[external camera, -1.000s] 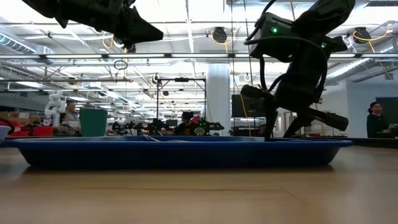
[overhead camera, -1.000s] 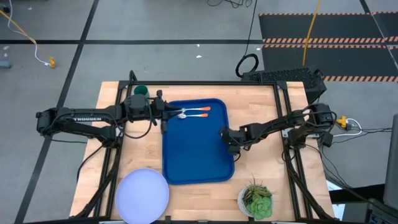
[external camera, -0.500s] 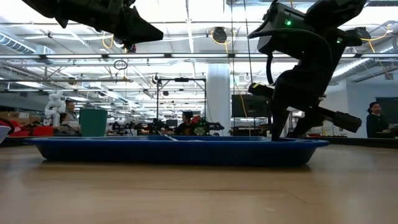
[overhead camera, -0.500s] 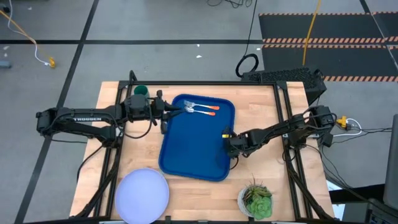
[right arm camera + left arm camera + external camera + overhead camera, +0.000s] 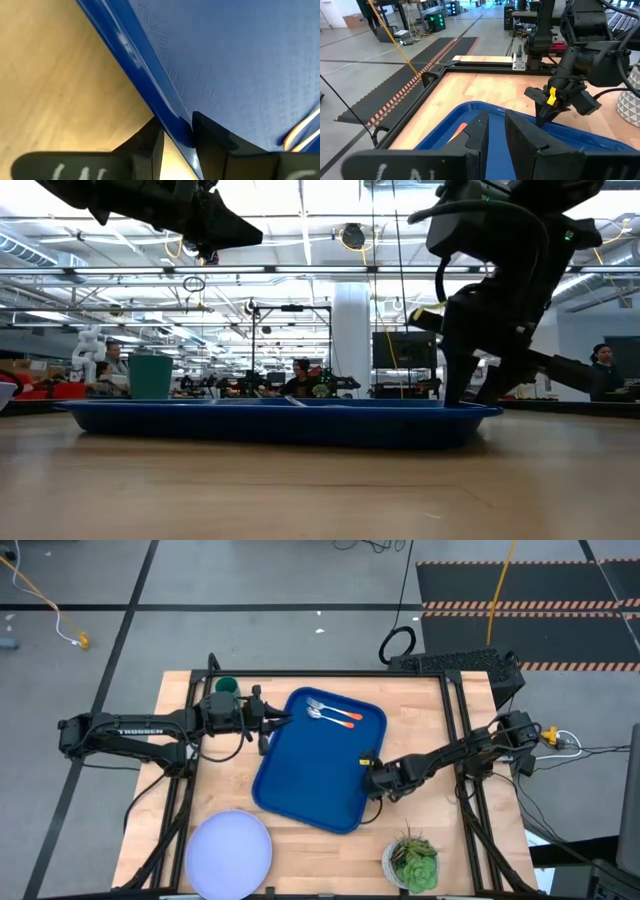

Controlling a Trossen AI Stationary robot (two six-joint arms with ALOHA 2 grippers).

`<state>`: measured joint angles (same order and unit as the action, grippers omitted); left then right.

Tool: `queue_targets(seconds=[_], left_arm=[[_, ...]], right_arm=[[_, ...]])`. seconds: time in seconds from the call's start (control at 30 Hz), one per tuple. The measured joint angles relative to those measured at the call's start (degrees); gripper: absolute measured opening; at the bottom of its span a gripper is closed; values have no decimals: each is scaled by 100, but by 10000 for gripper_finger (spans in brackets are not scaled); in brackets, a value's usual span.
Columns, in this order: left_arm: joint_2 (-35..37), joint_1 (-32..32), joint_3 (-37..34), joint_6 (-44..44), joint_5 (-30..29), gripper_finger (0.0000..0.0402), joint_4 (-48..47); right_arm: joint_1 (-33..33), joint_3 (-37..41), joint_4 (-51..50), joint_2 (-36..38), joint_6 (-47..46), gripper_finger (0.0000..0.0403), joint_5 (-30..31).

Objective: Pick and place plate/cup/fork/spoon on tray
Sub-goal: Adjust the blue serving tray

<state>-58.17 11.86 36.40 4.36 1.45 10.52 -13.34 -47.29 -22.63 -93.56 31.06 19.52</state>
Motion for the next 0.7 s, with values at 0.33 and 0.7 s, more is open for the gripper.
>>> queue_targets(seconds=[0.33,0.7], left_arm=[[2,0,0,24,0,67,182],[0,0,0,157,-2,67,332]], right_arm=[[-42,-322,-293,-2,-1461,84,67],[-43,-581,-778,-2,-2605,84,-223]])
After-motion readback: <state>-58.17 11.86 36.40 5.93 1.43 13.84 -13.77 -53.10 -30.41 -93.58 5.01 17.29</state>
